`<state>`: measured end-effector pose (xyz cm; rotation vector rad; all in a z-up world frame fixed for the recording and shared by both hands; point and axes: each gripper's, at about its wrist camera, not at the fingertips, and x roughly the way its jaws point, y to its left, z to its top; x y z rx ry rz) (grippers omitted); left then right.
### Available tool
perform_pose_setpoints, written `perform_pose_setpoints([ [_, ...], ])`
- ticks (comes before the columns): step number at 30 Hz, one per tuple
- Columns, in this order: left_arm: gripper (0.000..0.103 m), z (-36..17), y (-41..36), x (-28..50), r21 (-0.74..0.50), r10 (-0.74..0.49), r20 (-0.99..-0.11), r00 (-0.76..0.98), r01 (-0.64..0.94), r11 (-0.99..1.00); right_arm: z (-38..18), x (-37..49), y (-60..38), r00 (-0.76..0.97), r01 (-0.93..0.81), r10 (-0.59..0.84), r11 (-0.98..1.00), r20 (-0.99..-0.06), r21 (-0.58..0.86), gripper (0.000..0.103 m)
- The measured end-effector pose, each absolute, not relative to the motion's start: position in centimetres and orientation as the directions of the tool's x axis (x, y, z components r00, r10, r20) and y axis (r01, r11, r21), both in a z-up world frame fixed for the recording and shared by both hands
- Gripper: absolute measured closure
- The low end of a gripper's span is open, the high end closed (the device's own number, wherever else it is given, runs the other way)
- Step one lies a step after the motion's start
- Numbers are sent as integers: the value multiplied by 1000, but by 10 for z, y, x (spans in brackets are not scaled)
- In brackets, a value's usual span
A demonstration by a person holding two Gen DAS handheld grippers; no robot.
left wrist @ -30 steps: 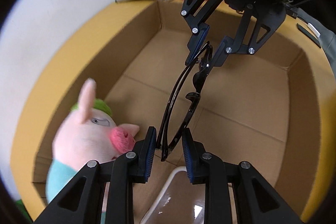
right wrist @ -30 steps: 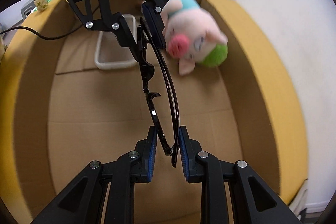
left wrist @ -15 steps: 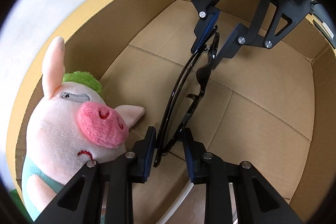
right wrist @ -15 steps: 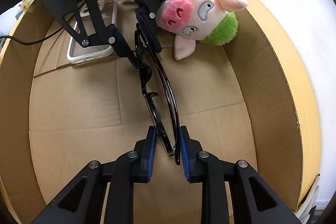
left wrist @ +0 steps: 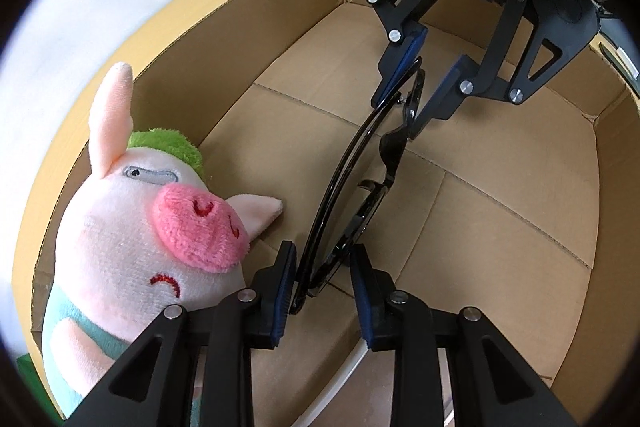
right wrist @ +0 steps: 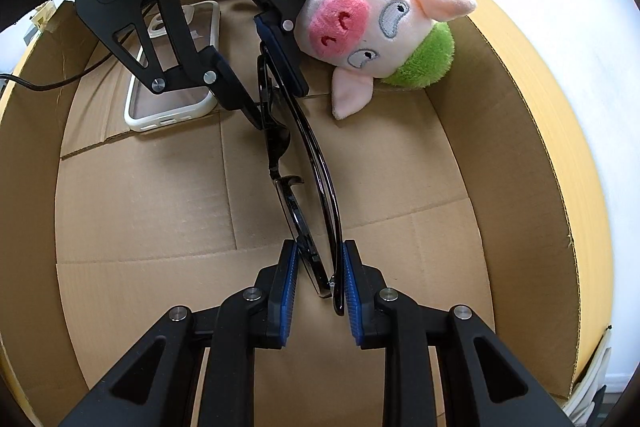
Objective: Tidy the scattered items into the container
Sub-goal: 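Lower the sunglasses into the box beside the plush and open both grippers, then withdraw both grippers from the box toward the pink star wand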
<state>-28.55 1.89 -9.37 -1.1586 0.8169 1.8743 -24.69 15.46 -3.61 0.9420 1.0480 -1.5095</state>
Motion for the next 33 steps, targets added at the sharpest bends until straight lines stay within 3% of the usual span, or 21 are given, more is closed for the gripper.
perform_pose_setpoints([
  [7, 53, -61, 3, -267, 123, 324, -884, -338, -836, -535, -23, -229, 161, -168, 984, -314, -102, -934, -143, 64],
  [12, 52, -21, -20, -230, 176, 330, -833, -445, -777, -604, 16, -207, 178, -238, 969, -350, -148, -906, -197, 55],
  [15, 50, 11, -33, -193, 211, 331, -785, -523, -729, -651, 52, -181, 195, -306, 949, -386, -195, -870, -247, 44],
  [20, 36, 60, -9, -126, 231, 339, -696, -633, -644, -729, 106, -130, 217, -464, 877, -451, -352, -762, -326, 17],
  [22, 33, 72, -27, -97, 212, 334, -663, -670, -595, -775, 122, -99, 238, -528, 831, -472, -456, -706, -317, 12],
  [27, 27, 62, -30, -46, 160, 305, -616, -726, -494, -854, 124, -45, 242, -661, 698, -459, -667, -594, -262, 8],
  [33, 27, 34, -23, -4, -37, 358, -644, -676, -440, -897, 87, 5, 246, -664, 601, -412, -790, -624, -117, 8],
])
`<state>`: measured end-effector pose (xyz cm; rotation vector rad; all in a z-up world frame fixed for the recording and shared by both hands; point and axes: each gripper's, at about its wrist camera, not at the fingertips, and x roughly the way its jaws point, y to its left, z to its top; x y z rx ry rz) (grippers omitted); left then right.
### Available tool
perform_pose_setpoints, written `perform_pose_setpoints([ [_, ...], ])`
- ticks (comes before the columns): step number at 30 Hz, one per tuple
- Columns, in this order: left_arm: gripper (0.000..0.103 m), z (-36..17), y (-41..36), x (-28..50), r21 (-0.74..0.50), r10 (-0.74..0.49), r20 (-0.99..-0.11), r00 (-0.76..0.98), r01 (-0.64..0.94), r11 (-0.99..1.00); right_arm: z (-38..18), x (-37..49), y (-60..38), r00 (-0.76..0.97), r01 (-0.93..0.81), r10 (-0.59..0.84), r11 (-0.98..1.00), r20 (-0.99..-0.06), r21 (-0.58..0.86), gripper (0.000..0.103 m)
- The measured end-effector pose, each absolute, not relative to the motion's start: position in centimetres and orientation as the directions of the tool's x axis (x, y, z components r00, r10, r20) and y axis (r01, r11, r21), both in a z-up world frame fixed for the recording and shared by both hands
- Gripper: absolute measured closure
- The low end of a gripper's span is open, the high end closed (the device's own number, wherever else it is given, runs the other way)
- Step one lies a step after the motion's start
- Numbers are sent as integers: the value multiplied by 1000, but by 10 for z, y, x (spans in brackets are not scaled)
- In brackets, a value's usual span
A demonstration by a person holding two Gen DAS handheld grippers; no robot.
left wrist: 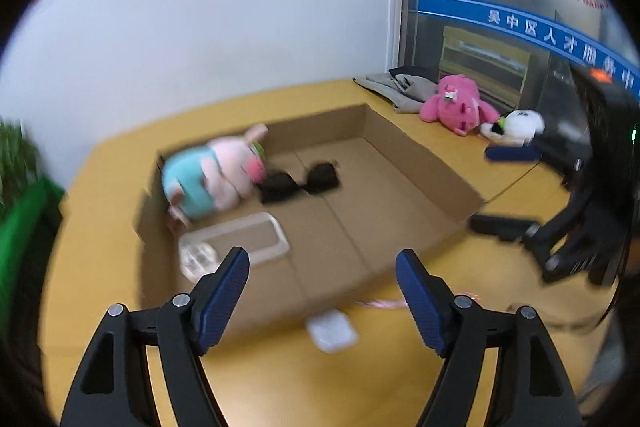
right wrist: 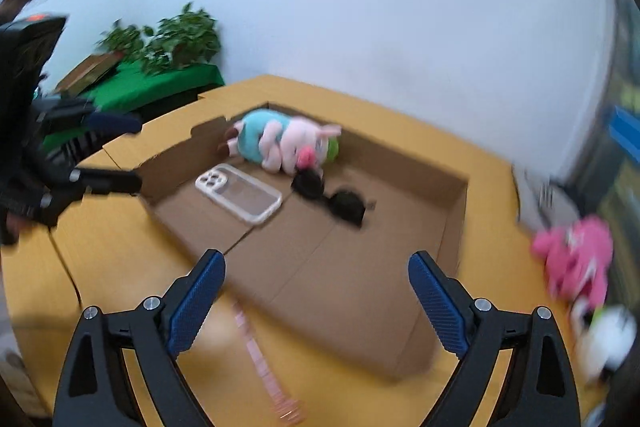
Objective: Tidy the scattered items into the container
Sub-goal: 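Withdraw both grippers from the box toward the pink star wand, then close the right gripper on the wand's star end while the left gripper grips its shaft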
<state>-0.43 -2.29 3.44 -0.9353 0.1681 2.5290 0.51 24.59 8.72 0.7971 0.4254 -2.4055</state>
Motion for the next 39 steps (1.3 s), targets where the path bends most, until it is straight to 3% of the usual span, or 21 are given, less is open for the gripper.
perform_pose_setpoints([
  [3, 27, 14, -11, 7, -105, 377, -659, -650, -417, -903, 73, 22, 246, -653, 580, -399, -810, -644, -86, 8],
  [17, 27, -51, 20, 14, -198, 364, -763, -534, -343, -918, -30, 28, 249, -503, 565, -367, -825, -783, 23, 10],
  [22, 27, -63, 23, 20, -240, 387, -771, -505, -332, -912, -46, 26, 238, -489, 594, -344, -804, -802, -18, 12],
  [30, 27, -84, 22, 23, -296, 403, -790, -462, -289, -910, -68, 33, 231, -439, 623, -339, -782, -832, -10, 25],
  [37, 27, -99, 22, 14, -384, 449, -791, -416, -235, -893, -66, 46, 234, -448, 600, -332, -800, -830, -3, 59],
  [39, 27, -105, 21, 11, -427, 474, -787, -396, -206, -881, -65, 53, 236, -451, 582, -327, -813, -830, 4, 63],
])
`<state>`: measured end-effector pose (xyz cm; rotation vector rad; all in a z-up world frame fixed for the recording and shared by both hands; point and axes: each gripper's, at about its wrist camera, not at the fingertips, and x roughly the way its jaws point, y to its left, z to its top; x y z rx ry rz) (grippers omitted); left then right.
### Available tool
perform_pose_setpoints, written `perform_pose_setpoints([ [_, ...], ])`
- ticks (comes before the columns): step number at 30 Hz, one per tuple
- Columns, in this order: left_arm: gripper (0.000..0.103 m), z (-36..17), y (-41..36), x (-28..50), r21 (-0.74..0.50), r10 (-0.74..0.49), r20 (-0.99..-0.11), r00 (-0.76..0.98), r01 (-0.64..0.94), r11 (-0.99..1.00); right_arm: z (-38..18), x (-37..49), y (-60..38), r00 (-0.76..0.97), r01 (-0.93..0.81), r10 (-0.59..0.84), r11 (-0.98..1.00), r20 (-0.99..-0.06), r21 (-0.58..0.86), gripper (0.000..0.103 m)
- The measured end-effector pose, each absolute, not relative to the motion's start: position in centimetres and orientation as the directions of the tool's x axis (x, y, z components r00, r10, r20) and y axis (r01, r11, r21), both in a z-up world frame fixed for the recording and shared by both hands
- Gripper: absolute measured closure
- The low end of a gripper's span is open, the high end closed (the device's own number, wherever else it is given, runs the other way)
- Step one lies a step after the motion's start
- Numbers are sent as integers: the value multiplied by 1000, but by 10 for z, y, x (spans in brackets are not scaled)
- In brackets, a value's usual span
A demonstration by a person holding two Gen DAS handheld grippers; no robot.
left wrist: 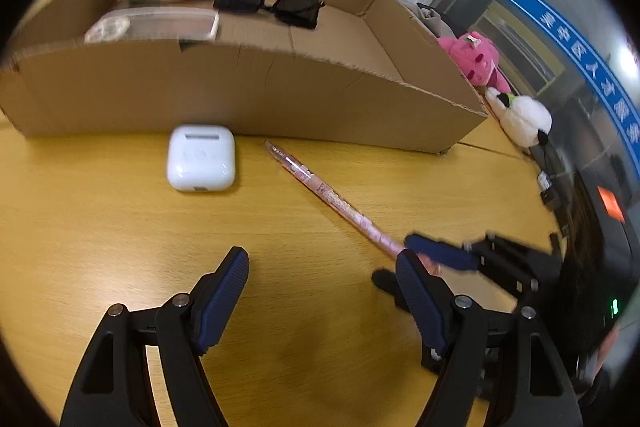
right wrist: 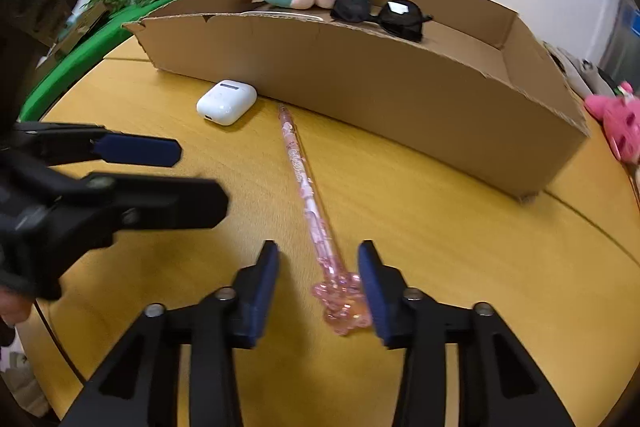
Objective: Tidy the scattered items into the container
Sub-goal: 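Close the right gripper on the wand's star end while the left gripper grips its shaft, then lift the pink wand upright with both grippers and carry it over the box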
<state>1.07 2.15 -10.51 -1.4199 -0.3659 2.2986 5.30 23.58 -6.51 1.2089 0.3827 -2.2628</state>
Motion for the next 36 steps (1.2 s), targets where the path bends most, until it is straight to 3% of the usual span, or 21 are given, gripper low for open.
perform_pose_setpoints([
  [4, 27, -112, 27, 6, -457, 489, -786, -378, -177, -872, -64, 66, 242, -450, 543, -336, -838, -828, 46, 79],
  [11, 32, -112, 41, -6, -452, 474, -800, -369, -150, -880, -63, 77, 250, -413, 497, -411, -849, -813, 177, 79],
  [15, 67, -115, 48, -8, -460, 482, -803, -350, -149, -875, -63, 79, 249, -386, 504, -447, -835, -807, 221, 79],
  [19, 91, -123, 46, -10, -497, 509, -798, -322, -124, -859, -65, 86, 245, -354, 522, -489, -811, -797, 266, 79],
  [27, 93, -115, 45, -2, -504, 517, -787, -337, -132, -853, -66, 89, 240, -338, 531, -507, -798, -793, 284, 80],
  [36, 95, -61, 47, 2, -496, 529, -739, -418, -193, -846, -38, 87, 235, -387, 560, -529, -785, -755, 264, 80],
])
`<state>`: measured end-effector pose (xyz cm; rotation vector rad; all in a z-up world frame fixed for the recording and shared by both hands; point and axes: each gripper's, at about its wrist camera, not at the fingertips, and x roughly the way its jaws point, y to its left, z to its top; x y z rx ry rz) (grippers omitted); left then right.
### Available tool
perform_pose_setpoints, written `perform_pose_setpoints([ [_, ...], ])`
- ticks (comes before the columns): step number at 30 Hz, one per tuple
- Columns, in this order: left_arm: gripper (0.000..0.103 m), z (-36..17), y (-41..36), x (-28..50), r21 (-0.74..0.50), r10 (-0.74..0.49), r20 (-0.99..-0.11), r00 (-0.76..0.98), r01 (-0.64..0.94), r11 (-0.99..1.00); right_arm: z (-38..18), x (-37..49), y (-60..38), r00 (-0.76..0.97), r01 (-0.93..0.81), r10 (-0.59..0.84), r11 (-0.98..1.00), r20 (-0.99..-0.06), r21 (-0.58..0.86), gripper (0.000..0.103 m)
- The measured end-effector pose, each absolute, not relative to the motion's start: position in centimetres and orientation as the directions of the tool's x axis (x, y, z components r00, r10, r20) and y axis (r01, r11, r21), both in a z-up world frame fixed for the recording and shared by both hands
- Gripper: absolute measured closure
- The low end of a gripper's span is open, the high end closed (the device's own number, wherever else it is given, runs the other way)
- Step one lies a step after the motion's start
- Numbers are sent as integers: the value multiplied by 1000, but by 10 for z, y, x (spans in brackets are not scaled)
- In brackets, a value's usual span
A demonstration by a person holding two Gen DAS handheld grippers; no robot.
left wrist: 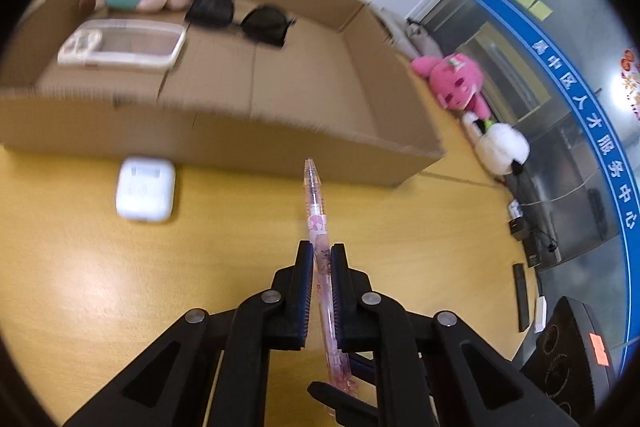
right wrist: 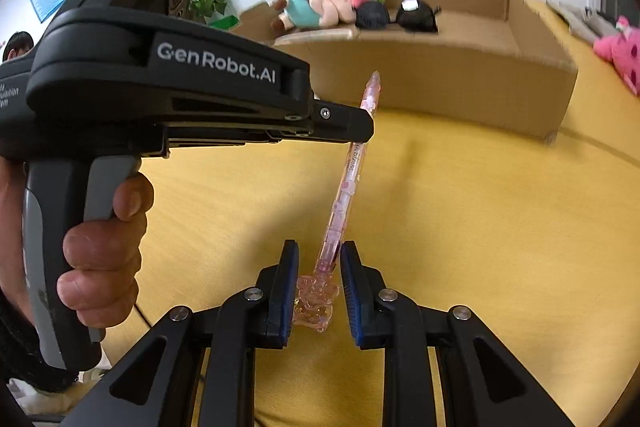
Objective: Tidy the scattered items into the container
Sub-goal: 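Lift the pink wand upright with both grippers and carry it over the box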
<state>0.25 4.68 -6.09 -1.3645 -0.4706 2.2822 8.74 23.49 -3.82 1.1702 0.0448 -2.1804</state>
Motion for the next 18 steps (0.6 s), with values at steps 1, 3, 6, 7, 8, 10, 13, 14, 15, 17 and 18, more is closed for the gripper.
perform_pose_setpoints([
  [1, 96, -53, 47, 2, -493, 529, -731, -430, -203, -846, -33, 85, 235, -395, 561, -535, -784, -747, 265, 80],
  [3, 96, -39, 49, -2, -494, 538, -715, -446, -221, -841, -23, 82, 235, -416, 564, -541, -784, -731, 259, 81],
  [6, 97, -21, 51, -8, -496, 550, -693, -466, -246, -833, -9, 76, 240, -442, 567, -548, -784, -710, 252, 81],
  [7, 97, -13, 52, -11, -495, 555, -684, -473, -258, -830, -5, 72, 240, -452, 568, -550, -784, -702, 249, 81],
  [8, 97, -6, 54, -15, -494, 560, -677, -478, -270, -827, 1, 68, 240, -463, 569, -553, -785, -693, 247, 81],
  [10, 97, 7, 58, -23, -488, 568, -661, -490, -294, -822, 10, 60, 242, -480, 569, -558, -785, -676, 244, 81],
  [13, 99, 27, 62, -37, -483, 581, -638, -505, -325, -813, 25, 46, 245, -519, 571, -555, -791, -650, 220, 81],
  [14, 100, 32, 63, -43, -485, 589, -633, -503, -335, -808, 30, 40, 246, -531, 570, -553, -794, -642, 212, 81],
  [15, 101, 35, 64, -49, -487, 595, -630, -500, -342, -803, 34, 34, 246, -542, 567, -548, -798, -637, 204, 81],
  [17, 101, 42, 68, -64, -479, 600, -630, -493, -362, -800, 43, 21, 246, -563, 562, -539, -806, -627, 188, 81],
  [18, 101, 45, 69, -71, -476, 602, -630, -491, -367, -799, 47, 16, 248, -570, 560, -536, -808, -623, 182, 81],
])
